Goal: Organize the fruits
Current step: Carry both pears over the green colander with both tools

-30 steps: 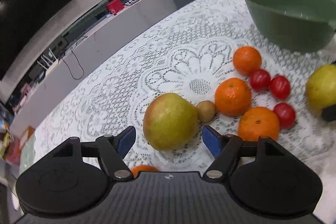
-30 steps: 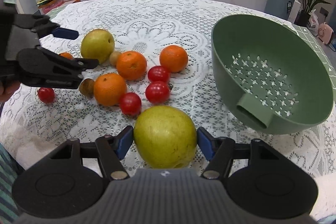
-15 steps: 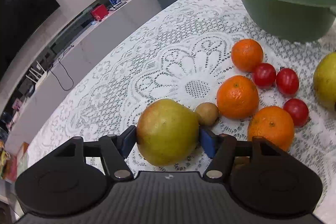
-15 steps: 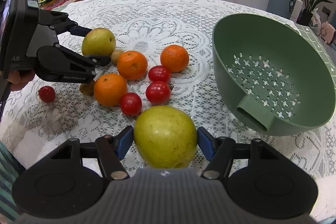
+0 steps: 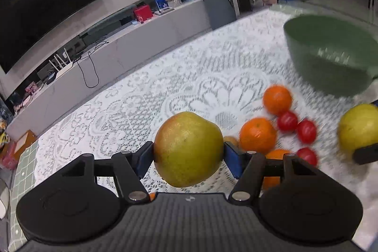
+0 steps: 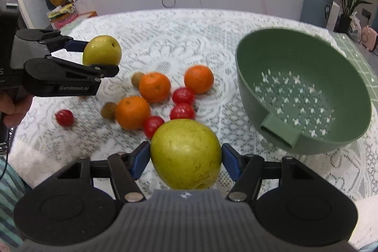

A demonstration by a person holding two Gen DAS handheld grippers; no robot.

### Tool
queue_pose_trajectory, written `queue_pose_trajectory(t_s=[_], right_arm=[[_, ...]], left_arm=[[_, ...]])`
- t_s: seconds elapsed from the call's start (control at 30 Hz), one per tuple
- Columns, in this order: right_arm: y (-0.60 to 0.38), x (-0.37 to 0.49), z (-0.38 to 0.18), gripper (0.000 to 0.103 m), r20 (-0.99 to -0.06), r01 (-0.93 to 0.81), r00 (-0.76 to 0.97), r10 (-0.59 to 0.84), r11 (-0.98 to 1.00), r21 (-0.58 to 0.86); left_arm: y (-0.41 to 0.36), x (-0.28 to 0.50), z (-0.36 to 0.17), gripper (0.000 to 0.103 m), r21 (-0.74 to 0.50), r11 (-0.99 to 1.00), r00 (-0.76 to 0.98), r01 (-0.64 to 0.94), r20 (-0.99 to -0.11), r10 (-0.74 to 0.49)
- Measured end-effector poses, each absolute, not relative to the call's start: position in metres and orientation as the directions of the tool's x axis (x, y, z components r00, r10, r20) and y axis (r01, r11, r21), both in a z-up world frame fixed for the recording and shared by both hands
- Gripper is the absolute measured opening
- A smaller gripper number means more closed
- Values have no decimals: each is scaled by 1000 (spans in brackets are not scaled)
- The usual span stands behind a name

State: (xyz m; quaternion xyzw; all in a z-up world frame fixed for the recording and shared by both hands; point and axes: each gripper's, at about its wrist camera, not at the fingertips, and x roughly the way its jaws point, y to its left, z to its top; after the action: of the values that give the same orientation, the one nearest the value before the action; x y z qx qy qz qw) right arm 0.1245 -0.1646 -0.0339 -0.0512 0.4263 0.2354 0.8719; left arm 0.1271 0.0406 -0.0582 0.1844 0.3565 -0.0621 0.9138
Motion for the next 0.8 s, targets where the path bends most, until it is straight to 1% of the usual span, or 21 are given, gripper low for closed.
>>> queue_pose_trajectory(t_s=[0.1, 0.23, 0.33, 0.4, 0.53, 0.67, 0.8], right_arm=[[-170, 119, -18, 63, -737, -471, 552, 390, 875, 111], [-183, 115, 5, 63, -701, -483, 585, 407, 870, 102], [-198, 117, 21, 63, -681, -483, 619, 391, 873, 62], [-208, 120, 28, 63, -676, -476, 639, 368, 879, 28], [-231, 137, 37, 63, -688, -464, 654, 315, 885, -37], [-247, 163, 36, 63, -727, -497, 628, 278, 862, -100], [-260, 193, 25, 63, -780, -554, 567, 264, 823, -125]], left_arm=[[34, 117, -36, 73, 228, 942, 739, 248, -673, -31], [16, 104, -11, 73, 176, 943, 752, 284, -651, -105], [-1, 103, 0, 73, 143, 942, 751, 304, -644, -145], [-14, 105, 4, 73, 142, 936, 756, 322, -634, -164], [-44, 112, 12, 73, 139, 920, 756, 366, -622, -206], [-71, 128, 17, 73, 99, 897, 716, 431, -642, -273], [-99, 148, 12, 73, 112, 847, 666, 519, -674, -319]])
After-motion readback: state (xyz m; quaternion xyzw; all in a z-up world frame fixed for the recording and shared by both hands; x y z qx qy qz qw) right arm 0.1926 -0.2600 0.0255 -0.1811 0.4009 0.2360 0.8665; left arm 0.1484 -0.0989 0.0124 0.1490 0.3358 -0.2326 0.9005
